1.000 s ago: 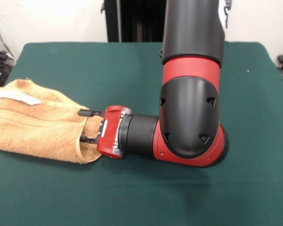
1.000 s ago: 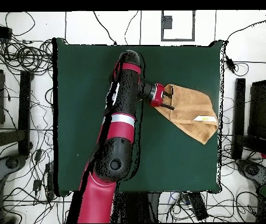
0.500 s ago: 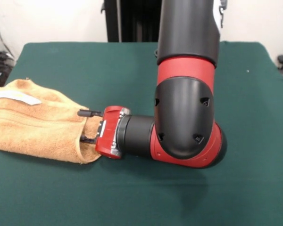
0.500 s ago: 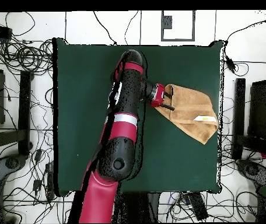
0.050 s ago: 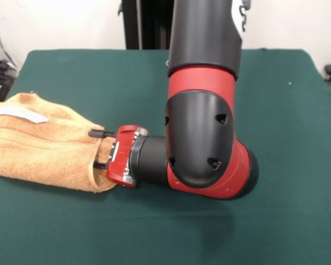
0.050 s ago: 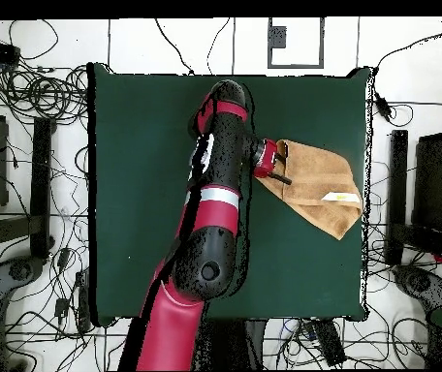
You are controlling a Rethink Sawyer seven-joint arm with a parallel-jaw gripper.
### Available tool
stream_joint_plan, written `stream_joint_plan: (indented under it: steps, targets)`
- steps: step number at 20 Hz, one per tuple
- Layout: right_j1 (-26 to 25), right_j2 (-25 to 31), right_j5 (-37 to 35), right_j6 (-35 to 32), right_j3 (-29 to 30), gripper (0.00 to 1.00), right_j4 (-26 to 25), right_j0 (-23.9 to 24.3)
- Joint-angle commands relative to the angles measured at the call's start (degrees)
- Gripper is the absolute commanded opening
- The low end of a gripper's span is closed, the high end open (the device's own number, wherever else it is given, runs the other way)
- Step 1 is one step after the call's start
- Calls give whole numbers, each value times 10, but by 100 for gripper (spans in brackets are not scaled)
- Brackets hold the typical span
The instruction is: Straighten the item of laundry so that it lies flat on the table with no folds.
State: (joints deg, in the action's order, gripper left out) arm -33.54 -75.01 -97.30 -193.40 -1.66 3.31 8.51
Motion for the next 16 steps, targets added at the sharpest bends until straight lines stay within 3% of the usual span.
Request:
stream_joint_plan:
  steps: [1,16]
  targets:
    - [-102,48,5,50,30,100,53,-3]
    - [-68,104,7,69,119,100,42,-68]
